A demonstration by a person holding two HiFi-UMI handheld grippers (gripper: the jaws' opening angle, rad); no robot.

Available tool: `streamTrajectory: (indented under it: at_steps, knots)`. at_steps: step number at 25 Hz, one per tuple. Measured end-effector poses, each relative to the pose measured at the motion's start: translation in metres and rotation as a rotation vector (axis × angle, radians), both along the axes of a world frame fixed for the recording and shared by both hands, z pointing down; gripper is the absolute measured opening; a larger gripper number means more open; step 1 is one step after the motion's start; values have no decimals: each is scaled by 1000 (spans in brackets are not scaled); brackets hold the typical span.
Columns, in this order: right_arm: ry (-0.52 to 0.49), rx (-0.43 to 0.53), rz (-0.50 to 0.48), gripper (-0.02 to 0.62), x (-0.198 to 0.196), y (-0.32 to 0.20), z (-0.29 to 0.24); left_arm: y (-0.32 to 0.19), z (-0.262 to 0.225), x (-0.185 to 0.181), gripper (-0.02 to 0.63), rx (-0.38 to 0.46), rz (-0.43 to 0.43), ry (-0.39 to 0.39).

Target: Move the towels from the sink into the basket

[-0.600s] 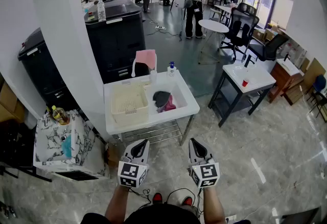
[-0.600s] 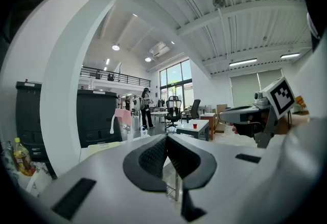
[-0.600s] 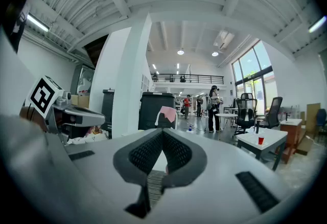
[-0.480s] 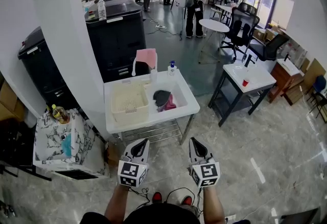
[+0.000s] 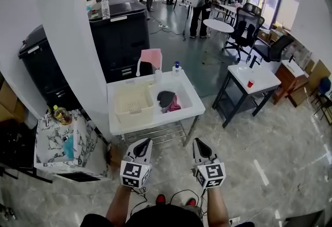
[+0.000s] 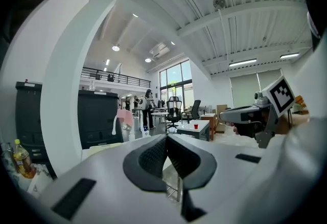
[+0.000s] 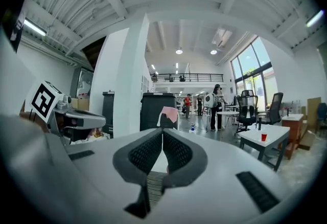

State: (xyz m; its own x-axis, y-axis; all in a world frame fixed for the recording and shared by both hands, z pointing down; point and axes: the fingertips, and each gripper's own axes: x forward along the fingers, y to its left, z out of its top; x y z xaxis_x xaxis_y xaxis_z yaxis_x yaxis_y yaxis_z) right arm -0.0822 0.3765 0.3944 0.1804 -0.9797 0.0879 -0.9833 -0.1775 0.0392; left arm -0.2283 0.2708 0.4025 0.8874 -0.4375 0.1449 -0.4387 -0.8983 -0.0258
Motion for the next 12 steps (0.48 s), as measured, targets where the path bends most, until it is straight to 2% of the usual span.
streamTrajectory:
  at_steps: [4,12]
  knots:
    - [42,-2,-3,29,-8,-11,2,-11,-3,-7,3,5,-9,9]
    - [28,4,-56,29,-8,-56,-4,-44,-7,-8,3,11,-60,18]
